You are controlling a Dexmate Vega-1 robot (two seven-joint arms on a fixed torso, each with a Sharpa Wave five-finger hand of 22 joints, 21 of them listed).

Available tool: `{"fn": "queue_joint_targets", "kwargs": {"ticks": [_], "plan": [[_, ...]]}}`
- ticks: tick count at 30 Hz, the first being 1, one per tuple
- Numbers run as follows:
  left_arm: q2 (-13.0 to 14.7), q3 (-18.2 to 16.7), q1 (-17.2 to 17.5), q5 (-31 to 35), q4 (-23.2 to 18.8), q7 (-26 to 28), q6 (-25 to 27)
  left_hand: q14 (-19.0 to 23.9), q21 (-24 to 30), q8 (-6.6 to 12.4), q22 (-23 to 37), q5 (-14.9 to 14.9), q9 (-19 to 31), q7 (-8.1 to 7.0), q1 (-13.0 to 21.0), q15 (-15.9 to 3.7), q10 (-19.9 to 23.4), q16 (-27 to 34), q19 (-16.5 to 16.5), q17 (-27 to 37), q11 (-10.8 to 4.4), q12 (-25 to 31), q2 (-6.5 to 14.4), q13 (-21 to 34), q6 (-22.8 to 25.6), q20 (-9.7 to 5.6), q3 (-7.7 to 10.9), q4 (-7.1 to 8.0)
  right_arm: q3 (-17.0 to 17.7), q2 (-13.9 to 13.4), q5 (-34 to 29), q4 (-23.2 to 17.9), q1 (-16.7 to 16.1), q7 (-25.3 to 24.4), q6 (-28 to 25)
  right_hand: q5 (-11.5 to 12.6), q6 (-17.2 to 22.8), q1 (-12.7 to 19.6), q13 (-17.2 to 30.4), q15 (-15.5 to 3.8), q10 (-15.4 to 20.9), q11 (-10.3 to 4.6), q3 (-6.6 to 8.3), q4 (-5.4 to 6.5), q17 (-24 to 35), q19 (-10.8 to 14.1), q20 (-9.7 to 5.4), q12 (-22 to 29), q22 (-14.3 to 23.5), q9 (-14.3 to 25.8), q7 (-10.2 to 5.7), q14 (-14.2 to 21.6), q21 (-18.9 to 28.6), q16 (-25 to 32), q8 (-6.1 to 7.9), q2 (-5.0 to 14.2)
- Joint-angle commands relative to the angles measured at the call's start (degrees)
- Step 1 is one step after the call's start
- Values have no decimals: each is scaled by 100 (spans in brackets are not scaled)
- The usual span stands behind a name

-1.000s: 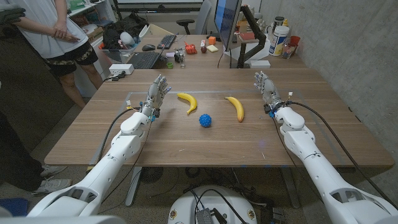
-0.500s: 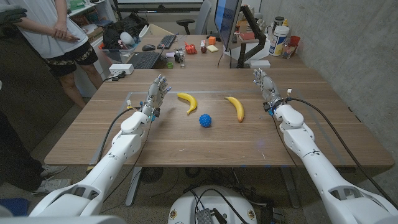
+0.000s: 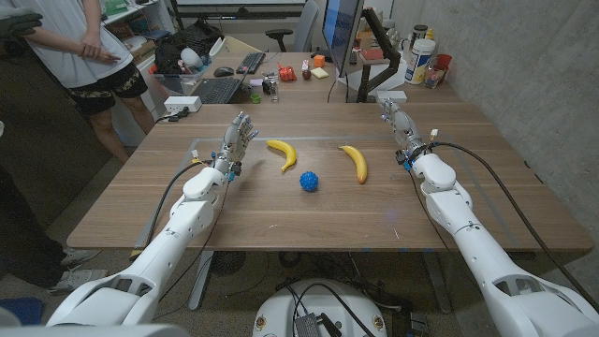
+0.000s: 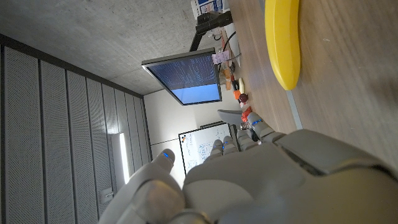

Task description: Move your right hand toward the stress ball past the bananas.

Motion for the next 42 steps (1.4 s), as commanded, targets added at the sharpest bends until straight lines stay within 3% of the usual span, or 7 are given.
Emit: {"fn": "queue_joint_targets", "kwargs": {"ticks": [1, 42], "plan": [[-51, -14, -57, 43, 96, 0, -19, -150, -14, 31, 17, 30, 16, 17, 13, -71, -28, 31, -21, 21, 19, 27, 641, 25, -452, -314, -41, -6, -42, 6, -232, 118, 115, -49, 239, -10, 83, 64, 23, -155, 48, -11, 62, -12, 18, 29, -455, 37, 10, 34, 2, 34, -6, -3, 53, 614], [-128, -22, -201, 82, 360, -78, -67, -146, -39, 29, 18, 51, 16, 19, 16, -65, -34, 29, -15, 20, 11, 24, 654, 24, -451, -312, -74, -5, -132, -92, -995, -114, 145, -378, 642, -42, 235, 138, 21, -182, 208, -10, 143, -48, 10, 60, -467, 47, 10, 36, -5, 139, -74, -12, 52, 607]]}}
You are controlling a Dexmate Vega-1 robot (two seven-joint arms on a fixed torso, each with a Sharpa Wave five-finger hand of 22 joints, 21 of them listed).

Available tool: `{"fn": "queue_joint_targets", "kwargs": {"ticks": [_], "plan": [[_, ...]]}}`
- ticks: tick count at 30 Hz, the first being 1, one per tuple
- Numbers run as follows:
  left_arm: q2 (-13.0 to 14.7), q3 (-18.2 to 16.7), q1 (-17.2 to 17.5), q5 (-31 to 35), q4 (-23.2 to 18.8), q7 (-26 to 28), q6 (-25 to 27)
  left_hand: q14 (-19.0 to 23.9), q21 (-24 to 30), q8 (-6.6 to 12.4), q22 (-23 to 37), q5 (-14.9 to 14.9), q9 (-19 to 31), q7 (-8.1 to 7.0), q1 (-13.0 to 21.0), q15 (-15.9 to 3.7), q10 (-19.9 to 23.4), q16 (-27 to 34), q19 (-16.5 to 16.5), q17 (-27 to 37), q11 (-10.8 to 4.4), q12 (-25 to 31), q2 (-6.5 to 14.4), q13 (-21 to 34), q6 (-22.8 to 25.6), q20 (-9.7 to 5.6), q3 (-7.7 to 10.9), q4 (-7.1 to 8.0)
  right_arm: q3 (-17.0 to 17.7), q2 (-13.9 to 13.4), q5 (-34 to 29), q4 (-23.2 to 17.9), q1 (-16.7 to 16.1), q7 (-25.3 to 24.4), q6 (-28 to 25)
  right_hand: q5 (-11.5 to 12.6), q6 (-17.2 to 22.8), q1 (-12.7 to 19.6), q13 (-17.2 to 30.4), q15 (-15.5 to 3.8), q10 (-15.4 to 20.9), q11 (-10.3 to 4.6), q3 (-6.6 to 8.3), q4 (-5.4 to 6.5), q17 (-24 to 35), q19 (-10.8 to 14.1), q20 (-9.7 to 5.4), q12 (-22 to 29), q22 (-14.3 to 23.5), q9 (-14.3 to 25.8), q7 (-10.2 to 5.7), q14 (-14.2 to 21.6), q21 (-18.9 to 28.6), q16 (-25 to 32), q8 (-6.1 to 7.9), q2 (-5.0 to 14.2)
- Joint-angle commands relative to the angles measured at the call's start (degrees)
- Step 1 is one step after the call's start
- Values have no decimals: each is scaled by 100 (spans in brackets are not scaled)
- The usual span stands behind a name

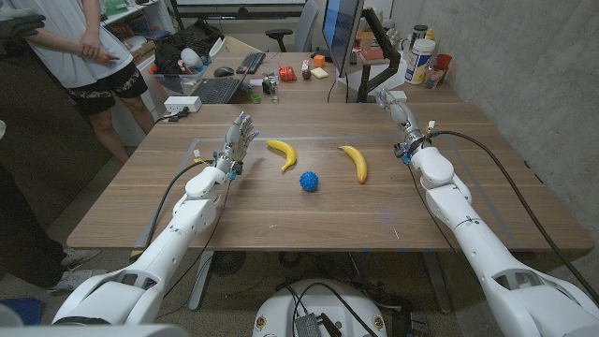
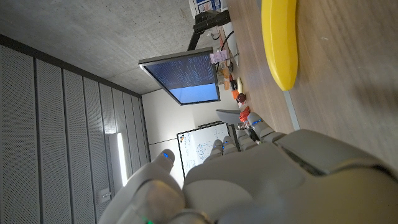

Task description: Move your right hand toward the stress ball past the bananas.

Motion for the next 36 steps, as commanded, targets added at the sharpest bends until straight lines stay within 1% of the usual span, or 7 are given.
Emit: {"fn": "queue_joint_targets", "kwargs": {"ticks": [1, 13, 23, 36], "plan": [[-16, -10, -47, 4, 82, -32, -26, -144, -16, 30, 19, 29, 17, 17, 16, -65, -34, 30, -14, 20, 9, 24, 654, 25, -449, -315, -28, -6, -36, -38, -288, -93, 4, -150, 143, -22, 62, 30, 21, -174, 62, 2, 50, -2, 9, 34, -499, 49, 11, 8, 0, 29, -12, -12, 19, 526], [-40, -9, -96, 11, 169, -58, -45, -151, -24, 31, 19, 34, 17, 19, 17, -62, -28, 26, -14, 20, 28, 26, 656, 25, -445, -308, -37, -6, -43, -50, -468, -137, 7, -236, 269, -29, 129, 60, 20, -184, 114, -19, 79, -17, 4, 61, -509, 52, 10, 8, -14, 97, -27, -5, 26, 527], [-55, -6, -132, 22, 222, -65, -57, -145, -29, 32, 19, 38, 17, 17, 17, -73, -29, 28, -8, 20, 25, 25, 657, 25, -439, -312, -43, -6, -57, -56, -622, -152, 25, -302, 550, -37, 206, 77, 19, -201, 193, -23, 96, -22, 4, 96, -524, 68, 10, 8, -18, 147, -35, 0, 38, 523], [-71, -9, -163, 30, 306, -74, -69, -150, -36, 32, 20, 42, 17, 17, 17, -70, -23, 25, -8, 20, 20, 28, 658, 25, -437, -310, -51, -5, -47, -53, -785, -187, 5, -365, 742, -45, 286, 90, 18, -227, 261, -39, 110, -24, 4, 137, -538, 76, 10, 8, -49, 219, -46, 9, 46, 516]]}}
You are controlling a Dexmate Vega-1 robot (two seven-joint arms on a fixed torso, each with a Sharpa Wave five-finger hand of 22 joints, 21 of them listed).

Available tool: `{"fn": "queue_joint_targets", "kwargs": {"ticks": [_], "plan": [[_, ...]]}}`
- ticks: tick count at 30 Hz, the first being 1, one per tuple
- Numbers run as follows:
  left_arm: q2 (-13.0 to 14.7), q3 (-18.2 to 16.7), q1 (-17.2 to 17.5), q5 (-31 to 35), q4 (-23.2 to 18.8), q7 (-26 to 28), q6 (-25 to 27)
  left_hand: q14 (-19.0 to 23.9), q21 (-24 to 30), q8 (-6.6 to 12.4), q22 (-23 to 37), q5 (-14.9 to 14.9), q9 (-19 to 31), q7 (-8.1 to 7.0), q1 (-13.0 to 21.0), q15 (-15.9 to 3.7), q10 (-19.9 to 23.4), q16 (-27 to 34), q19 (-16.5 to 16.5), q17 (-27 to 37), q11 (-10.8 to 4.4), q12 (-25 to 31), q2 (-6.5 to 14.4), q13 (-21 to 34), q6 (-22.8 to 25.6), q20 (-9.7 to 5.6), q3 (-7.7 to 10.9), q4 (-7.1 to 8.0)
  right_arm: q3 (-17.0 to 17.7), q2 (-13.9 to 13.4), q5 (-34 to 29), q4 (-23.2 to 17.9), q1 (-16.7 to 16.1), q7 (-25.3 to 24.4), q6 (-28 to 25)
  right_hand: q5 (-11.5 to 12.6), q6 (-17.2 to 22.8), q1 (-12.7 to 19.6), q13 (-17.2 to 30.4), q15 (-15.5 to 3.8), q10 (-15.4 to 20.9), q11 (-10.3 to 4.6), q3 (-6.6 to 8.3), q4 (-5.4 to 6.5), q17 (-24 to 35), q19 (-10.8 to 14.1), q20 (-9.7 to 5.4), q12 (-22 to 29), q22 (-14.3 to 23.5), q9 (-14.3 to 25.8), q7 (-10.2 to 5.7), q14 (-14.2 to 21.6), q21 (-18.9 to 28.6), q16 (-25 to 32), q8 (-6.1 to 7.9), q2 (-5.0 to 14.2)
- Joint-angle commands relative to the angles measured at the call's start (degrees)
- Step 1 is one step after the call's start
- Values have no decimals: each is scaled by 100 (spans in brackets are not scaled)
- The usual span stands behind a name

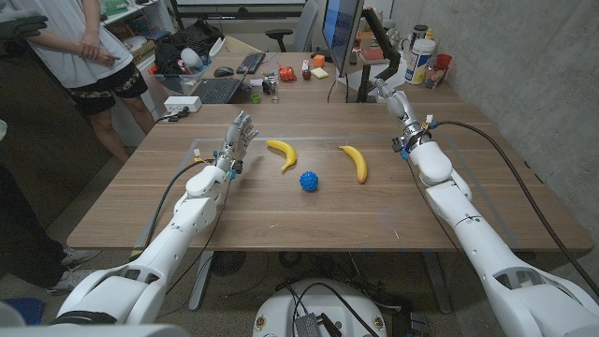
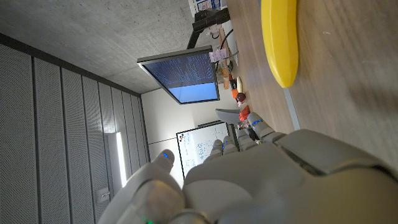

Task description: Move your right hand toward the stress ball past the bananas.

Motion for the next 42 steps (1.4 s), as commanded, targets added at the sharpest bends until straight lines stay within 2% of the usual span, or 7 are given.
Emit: {"fn": "queue_joint_targets", "kwargs": {"ticks": [1, 19, 38, 42], "plan": [[-12, -1, -29, 13, 74, -6, -11, -147, -37, 32, 20, 43, 17, 17, 17, -73, -23, 27, -7, 20, 24, 28, 658, 25, -436, -310, -4, -7, 3, -5, -180, -16, -7, -79, 230, -2, 79, 61, 18, -256, 79, 17, 40, 1, 4, 47, -502, 34, 10, 9, 2, 51, -2, 10, 24, 523], [-20, -6, -46, 20, 115, -18, -31, -150, -47, 31, 20, 50, 17, 16, 18, -72, -24, 24, -2, 19, 19, 27, 663, 25, -436, -305, -13, -6, -5, -50, -663, -185, -45, -311, 491, -10, 140, 85, 17, -276, 188, -13, 62, -8, 1, 95, -523, 49, 10, 9, -5, 104, -21, 0, 15, 520], [8, -17, 35, 14, -23, 9, 1, -152, -60, 29, 21, 58, 17, 3, 20, -73, -23, 22, -1, 19, 16, 27, 666, 25, -438, -303, -20, -6, 24, -78, -849, -385, -121, -325, 726, -17, 196, 103, 16, -293, 237, -14, 75, -16, 0, 127, -544, 47, 9, 9, -18, 148, -39, -4, 13, 515], [14, -18, 53, 15, -57, 23, 12, -150, -63, 29, 21, 60, 17, 9, 20, -69, -22, 22, 1, 19, 16, 27, 667, 25, -437, -300, -23, -6, 48, -65, -908, -519, -184, -344, 636, -18, 208, 105, 16, -301, 242, -17, 77, -15, 0, 134, -542, 44, 9, 9, -23, 162, -43, -3, 12, 514]]}}
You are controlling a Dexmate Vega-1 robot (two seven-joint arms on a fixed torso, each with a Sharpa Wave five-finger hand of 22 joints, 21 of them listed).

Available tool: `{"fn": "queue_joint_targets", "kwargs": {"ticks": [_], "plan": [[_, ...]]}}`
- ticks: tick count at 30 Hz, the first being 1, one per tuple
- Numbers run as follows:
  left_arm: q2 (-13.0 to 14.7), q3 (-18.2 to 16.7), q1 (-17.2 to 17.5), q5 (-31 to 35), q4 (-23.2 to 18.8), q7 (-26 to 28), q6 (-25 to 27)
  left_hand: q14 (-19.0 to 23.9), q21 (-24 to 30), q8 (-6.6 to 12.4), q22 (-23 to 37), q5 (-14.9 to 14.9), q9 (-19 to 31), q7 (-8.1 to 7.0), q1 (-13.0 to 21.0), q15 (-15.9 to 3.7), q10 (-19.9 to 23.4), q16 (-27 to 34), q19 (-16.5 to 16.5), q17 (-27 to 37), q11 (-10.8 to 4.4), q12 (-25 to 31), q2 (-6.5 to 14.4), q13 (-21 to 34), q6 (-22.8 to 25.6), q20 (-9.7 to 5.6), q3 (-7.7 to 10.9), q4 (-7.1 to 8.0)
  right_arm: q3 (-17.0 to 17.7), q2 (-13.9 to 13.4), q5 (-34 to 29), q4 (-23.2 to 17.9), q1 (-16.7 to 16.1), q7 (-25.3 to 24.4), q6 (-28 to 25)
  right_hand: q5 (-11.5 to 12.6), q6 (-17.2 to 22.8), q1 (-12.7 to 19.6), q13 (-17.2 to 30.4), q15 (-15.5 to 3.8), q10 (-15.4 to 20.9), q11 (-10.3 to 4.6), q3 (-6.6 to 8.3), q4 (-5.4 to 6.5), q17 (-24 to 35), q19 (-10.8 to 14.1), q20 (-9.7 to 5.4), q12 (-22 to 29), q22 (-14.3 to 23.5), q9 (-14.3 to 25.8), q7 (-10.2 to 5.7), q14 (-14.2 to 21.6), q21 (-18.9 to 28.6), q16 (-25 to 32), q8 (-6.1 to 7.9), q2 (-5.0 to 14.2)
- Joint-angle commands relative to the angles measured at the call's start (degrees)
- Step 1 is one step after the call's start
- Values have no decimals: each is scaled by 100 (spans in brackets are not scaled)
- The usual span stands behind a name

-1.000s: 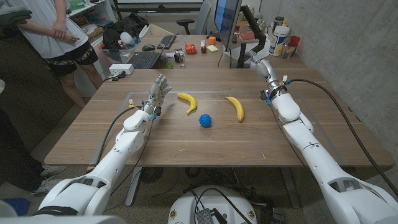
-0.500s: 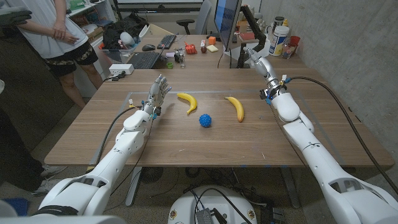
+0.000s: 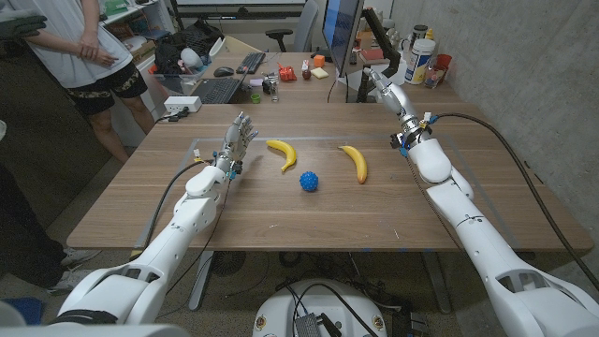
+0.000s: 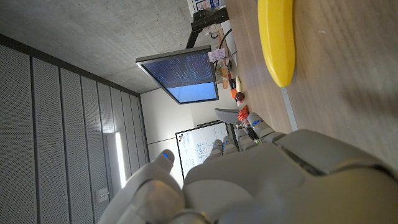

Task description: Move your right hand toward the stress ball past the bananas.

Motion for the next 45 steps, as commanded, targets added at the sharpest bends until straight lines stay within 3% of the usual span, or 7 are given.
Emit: {"fn": "queue_joint_targets", "kwargs": {"ticks": [1, 45], "plan": [[23, -8, 64, -6, -113, 37, 40, -150, -19, 29, 21, 60, 17, 7, 20, -72, -22, 22, 2, 19, 14, 27, 667, 25, -437, -303, -23, -6, 36, -9, -143, -200, -86, -19, 59, -21, 59, 71, 16, -289, 53, -4, 54, 8, 0, 32, -565, 23, 9, 10, -14, 53, -23, -3, 12, 506], [25, -2, 83, -20, -111, 20, 33, -144, -43, 32, 22, 74, 17, 8, 23, -61, -22, 21, 16, 19, 16, 27, 671, 25, -425, -303, -34, -6, 58, -118, -1176, -732, -306, -470, 395, -32, 168, 131, 14, -338, 162, -48, 95, -24, -11, 96, -595, 8, 7, 11, -50, 155, -80, -25, -8, 501]]}}
